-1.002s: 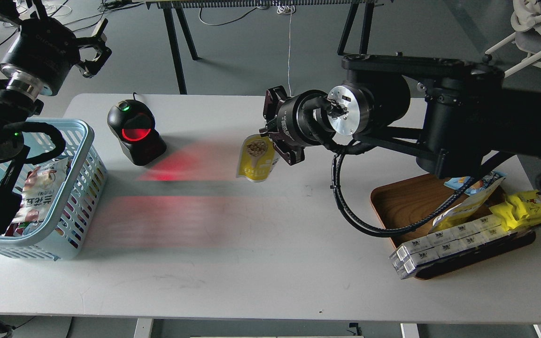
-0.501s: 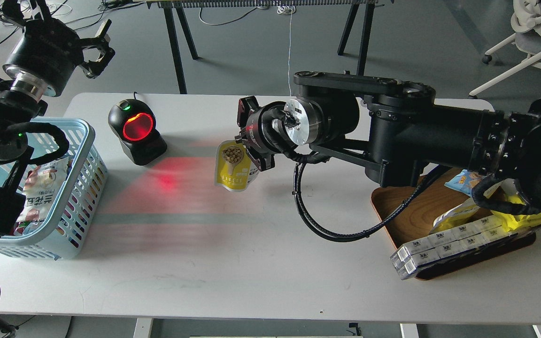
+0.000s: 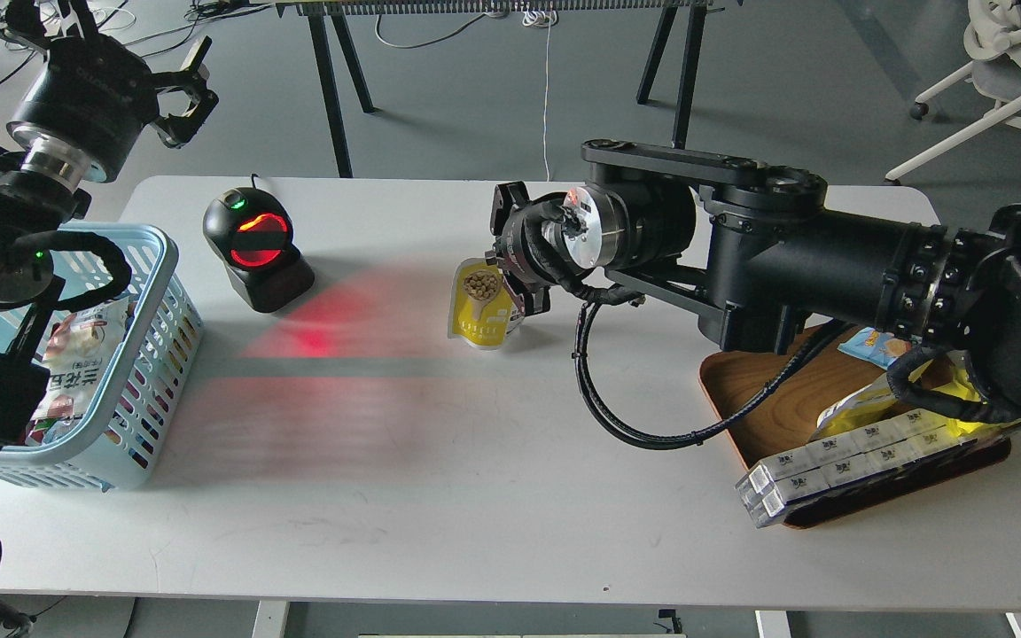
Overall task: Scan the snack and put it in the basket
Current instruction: 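Hold the packet in front of the scanner's red light, then set the packet upright on the table and withdraw the right gripper, then reach the left gripper to the standing yellow packet and grasp it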
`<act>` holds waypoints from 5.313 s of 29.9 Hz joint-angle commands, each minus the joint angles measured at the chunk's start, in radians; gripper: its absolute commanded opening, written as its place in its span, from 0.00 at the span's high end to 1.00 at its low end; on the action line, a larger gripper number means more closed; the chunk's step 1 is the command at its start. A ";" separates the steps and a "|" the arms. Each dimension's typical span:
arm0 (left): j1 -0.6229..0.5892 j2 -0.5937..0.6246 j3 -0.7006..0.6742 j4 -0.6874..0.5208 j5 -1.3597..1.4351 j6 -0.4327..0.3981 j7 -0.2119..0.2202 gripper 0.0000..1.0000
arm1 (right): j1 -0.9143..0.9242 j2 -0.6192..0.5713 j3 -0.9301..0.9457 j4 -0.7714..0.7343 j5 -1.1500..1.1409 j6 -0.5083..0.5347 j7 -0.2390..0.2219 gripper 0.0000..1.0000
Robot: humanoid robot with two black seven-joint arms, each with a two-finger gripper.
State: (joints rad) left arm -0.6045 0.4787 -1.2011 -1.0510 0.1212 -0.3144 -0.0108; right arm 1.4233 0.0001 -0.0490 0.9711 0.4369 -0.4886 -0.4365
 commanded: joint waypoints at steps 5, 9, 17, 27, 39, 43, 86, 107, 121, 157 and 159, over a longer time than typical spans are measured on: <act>0.000 0.000 0.000 -0.001 0.001 0.000 0.000 0.00 | -0.024 0.000 -0.002 -0.020 -0.001 0.000 0.001 0.99; 0.000 0.000 0.000 0.000 0.001 0.000 0.000 0.00 | -0.030 0.000 -0.002 -0.020 -0.003 0.000 0.001 0.99; 0.000 -0.017 0.000 0.000 0.006 0.000 0.000 0.00 | -0.032 0.000 0.001 -0.018 -0.004 0.000 0.001 0.87; -0.001 -0.014 0.000 0.000 0.006 0.000 0.000 0.00 | -0.030 0.000 0.003 -0.020 -0.047 0.000 0.001 0.55; -0.001 -0.014 0.001 0.000 0.006 0.000 0.000 0.00 | -0.026 0.000 0.003 -0.022 -0.069 0.000 0.001 0.47; -0.003 -0.012 0.002 0.000 0.005 0.000 0.000 0.00 | -0.024 0.000 0.005 -0.023 -0.072 0.000 0.001 0.44; -0.029 0.141 0.003 -0.066 0.006 0.018 0.008 0.00 | -0.109 -0.408 0.408 -0.139 -0.158 0.281 0.140 0.00; -0.253 0.662 0.250 -0.365 0.314 -0.021 0.064 0.00 | -0.463 -0.600 0.664 -0.430 -0.145 0.977 0.176 0.00; -0.271 0.517 0.298 -0.532 1.203 -0.097 0.064 0.00 | -0.488 -0.617 0.663 -0.423 -0.149 0.977 0.174 0.00; -0.431 -0.101 0.873 -0.193 2.060 -0.167 -0.002 0.02 | -0.472 -0.565 0.647 -0.428 -0.199 0.977 0.174 0.00; -0.431 -0.118 0.873 -0.169 2.060 -0.161 -0.002 0.03 | -0.471 -0.559 0.647 -0.425 -0.199 0.977 0.174 0.00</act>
State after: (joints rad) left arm -1.0375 0.3851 -0.3293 -1.2539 2.1818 -0.4829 -0.0121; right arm 0.9526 -0.5653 0.5984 0.5430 0.2378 0.4888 -0.2623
